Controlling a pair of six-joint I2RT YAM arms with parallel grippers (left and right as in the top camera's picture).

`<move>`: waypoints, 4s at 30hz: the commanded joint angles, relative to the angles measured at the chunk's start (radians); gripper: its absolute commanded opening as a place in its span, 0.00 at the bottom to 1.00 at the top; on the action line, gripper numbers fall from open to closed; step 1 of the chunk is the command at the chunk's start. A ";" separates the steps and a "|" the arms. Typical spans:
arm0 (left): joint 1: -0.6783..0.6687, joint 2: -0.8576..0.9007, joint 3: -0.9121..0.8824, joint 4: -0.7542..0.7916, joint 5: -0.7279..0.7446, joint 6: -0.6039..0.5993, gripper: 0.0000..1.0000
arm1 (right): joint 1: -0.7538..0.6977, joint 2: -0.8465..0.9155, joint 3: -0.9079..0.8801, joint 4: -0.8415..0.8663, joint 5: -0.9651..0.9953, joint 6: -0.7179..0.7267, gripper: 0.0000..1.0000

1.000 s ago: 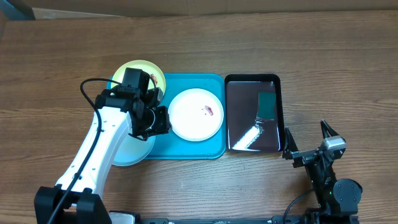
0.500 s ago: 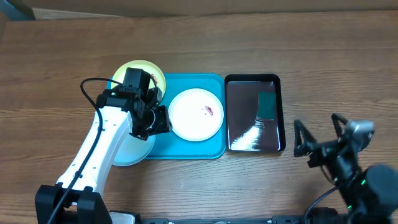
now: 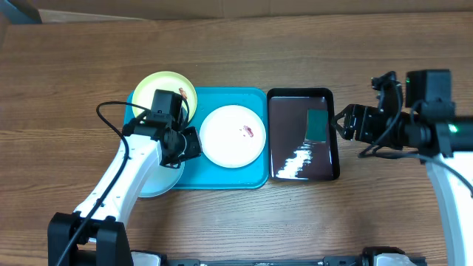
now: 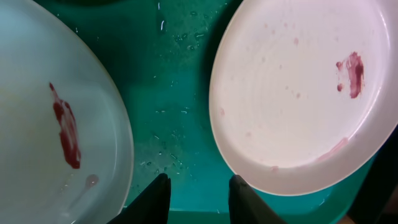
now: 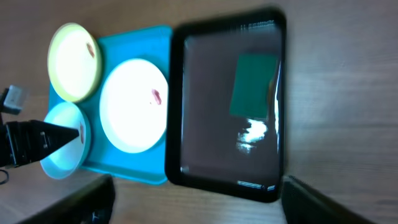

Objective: Clean dirty plates on tray and stack at the side

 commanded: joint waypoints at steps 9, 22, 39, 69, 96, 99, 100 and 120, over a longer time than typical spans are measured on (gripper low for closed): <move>-0.034 0.006 -0.126 0.204 -0.016 -0.066 0.32 | 0.022 0.226 0.027 0.042 0.129 -0.002 0.74; -0.084 0.029 -0.128 0.239 -0.092 -0.103 0.30 | 0.143 0.246 0.017 0.137 0.238 -0.002 0.75; -0.085 0.153 -0.125 0.321 -0.082 -0.118 0.26 | 0.150 0.248 -0.032 0.211 0.257 0.001 0.75; -0.082 0.151 -0.062 0.259 -0.055 -0.117 0.17 | 0.150 0.248 -0.032 0.206 0.283 0.001 0.75; -0.005 0.151 -0.061 0.199 -0.071 -0.055 0.04 | 0.357 0.478 -0.036 0.227 0.615 0.251 0.79; -0.004 0.151 -0.061 0.198 -0.070 -0.017 0.04 | 0.353 0.519 -0.036 0.237 0.617 0.261 0.79; -0.004 0.151 -0.061 0.198 -0.069 -0.010 0.04 | 0.349 0.531 -0.036 0.243 0.620 0.261 0.79; -0.006 0.151 -0.061 0.200 -0.070 -0.008 0.04 | 0.335 0.571 -0.036 0.350 0.641 0.260 0.73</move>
